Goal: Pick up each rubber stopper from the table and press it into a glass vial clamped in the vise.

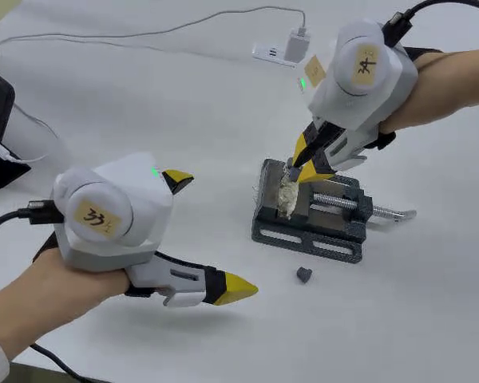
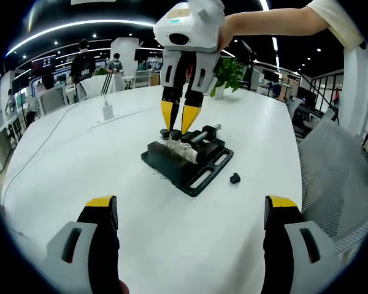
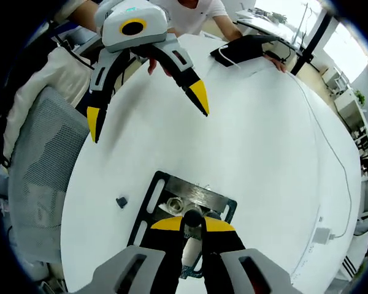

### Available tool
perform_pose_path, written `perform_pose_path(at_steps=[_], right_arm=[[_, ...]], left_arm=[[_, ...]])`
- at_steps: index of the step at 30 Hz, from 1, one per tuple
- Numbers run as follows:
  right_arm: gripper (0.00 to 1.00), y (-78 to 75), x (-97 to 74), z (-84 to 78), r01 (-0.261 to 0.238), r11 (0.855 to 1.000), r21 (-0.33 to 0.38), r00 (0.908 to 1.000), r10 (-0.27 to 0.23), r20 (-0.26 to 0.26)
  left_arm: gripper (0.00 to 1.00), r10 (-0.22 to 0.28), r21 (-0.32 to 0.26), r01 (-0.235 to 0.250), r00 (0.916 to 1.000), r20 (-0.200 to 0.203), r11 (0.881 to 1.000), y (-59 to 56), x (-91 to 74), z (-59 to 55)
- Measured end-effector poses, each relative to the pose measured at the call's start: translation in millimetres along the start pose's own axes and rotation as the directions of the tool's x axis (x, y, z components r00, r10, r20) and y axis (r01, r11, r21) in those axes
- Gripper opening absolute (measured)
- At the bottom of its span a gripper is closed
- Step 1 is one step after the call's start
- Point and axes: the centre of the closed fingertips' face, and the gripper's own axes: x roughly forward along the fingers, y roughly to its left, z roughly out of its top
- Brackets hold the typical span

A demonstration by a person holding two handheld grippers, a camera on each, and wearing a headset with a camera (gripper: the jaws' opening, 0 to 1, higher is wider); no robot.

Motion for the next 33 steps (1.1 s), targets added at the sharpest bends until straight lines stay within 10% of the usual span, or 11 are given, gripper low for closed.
perform_pose_path(at_steps=[33], right_arm=[[0.06, -1.3, 3.3, -1.6, -0.002, 0.998, 0.069, 0.9992, 0.005, -0.041]], left_arm=[[0.99, 0.001, -0.020, -0.001, 1.0000, 0.004, 1.000, -1.2, 2.4, -2.7]])
